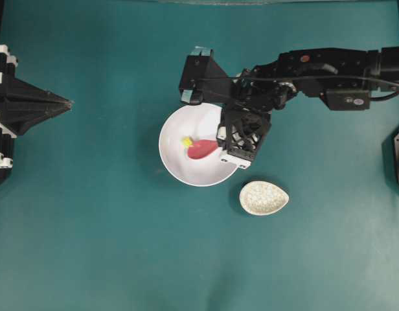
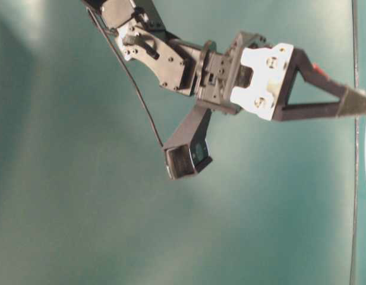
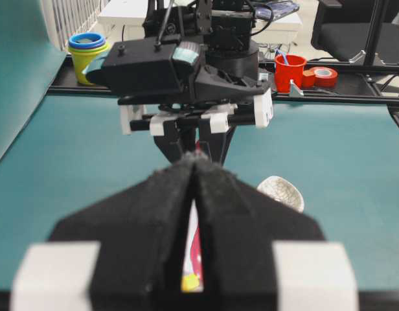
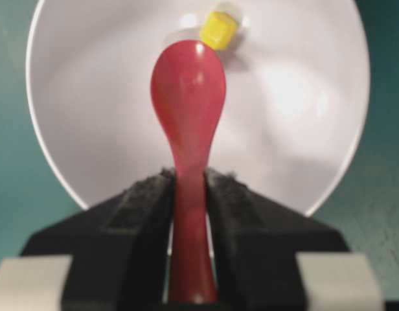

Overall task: Scoop the yellow hexagonal prism block from the bowl with a spoon using the right arm.
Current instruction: 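Lower the spoon bowl into the white bowl beside the yellow block, then drag the spoon across the bowl floor under the yellow block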

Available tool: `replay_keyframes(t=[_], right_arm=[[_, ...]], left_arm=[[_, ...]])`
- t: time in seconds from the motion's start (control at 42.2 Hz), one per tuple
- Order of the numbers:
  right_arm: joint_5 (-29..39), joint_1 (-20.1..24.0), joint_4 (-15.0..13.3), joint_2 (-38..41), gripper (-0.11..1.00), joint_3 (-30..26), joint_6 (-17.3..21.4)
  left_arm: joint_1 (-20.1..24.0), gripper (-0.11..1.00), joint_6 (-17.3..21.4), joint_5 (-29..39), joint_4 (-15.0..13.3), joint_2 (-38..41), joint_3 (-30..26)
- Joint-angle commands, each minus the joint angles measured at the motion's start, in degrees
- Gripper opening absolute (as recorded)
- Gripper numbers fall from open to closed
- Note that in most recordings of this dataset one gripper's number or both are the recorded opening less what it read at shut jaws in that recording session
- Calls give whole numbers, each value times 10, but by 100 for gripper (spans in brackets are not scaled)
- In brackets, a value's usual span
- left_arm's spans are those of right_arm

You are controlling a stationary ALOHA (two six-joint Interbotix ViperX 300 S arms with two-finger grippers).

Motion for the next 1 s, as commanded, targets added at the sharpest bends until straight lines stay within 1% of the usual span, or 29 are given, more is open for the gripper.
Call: replay_keyframes(t=[0.0,0.213,0.403,0.521,0.735,0.972], right_arm=[[-14,0,-6,-6,22,-17,-2],[-31,0,-23,-4,22,-24,2],[-26,0,-23,-7,22,-47,4],[-11,0,-23,-16,22,-62,5],[56,1,-23,-40,22,-71,11],[142,1,-23,-56,22,-72,54]], left_arm=[[2,0,-1,-5,2,4,-5],[2,0,-2,-5,1,4,-5],[2,0,-2,-5,1,4,-5],[2,0,-2,-5,2,3,-5],[2,0,-2,-5,1,2,-5],[2,0,-2,-6,2,3,-6]])
